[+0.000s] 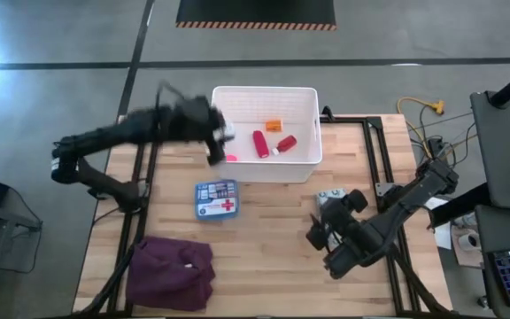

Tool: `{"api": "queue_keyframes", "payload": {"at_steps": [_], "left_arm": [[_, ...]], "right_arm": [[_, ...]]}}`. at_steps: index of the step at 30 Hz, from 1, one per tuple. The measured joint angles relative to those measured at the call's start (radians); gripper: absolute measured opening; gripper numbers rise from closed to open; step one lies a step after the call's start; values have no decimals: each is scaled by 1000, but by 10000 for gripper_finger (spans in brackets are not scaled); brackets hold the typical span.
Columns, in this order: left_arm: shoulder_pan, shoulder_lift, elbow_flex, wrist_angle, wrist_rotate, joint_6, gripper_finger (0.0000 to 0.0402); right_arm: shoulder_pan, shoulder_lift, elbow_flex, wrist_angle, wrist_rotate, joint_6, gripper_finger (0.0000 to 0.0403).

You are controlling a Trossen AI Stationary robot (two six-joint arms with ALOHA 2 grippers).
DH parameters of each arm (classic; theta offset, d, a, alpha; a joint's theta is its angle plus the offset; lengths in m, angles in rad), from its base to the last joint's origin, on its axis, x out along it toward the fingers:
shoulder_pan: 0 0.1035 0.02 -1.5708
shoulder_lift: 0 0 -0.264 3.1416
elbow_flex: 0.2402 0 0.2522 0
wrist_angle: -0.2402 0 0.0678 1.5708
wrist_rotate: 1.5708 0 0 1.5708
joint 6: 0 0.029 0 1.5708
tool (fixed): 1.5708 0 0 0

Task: Pick & place medical supplies in basket/bin
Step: Put the white pill bottle into the white bin, then put the blue first aid kit box into the white bin

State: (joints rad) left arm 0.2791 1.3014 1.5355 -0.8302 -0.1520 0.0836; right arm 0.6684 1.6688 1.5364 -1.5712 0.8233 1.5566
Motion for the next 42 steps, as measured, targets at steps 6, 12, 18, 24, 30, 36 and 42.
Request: {"api": "queue_keyframes", "payload": {"at_steps": [6, 12, 18, 24, 30, 36, 42], "left_arm": [[383, 4, -129, 118, 466, -34, 168], [446, 42, -248, 332, 586, -7, 169], [447, 92, -303, 339, 562, 78, 171], [446, 96, -286, 342, 542, 54, 231], [442, 47, -225, 282, 544, 1, 300], [437, -57, -154, 46, 555, 35, 310], [428, -185, -237, -307, 503, 72, 310]], "right_arm": [[-46, 0, -26, 0, -1, 72, 329], [-83, 0, -41, 0, -11, 151, 329], [-125, 0, -42, 1, -16, 172, 329], [-168, 0, -42, 4, -24, 136, 329], [-201, -1, -42, 8, -82, 37, 329], [-202, -35, -42, 18, -92, -24, 329], [-202, -107, -60, 84, -91, -115, 329]]}}
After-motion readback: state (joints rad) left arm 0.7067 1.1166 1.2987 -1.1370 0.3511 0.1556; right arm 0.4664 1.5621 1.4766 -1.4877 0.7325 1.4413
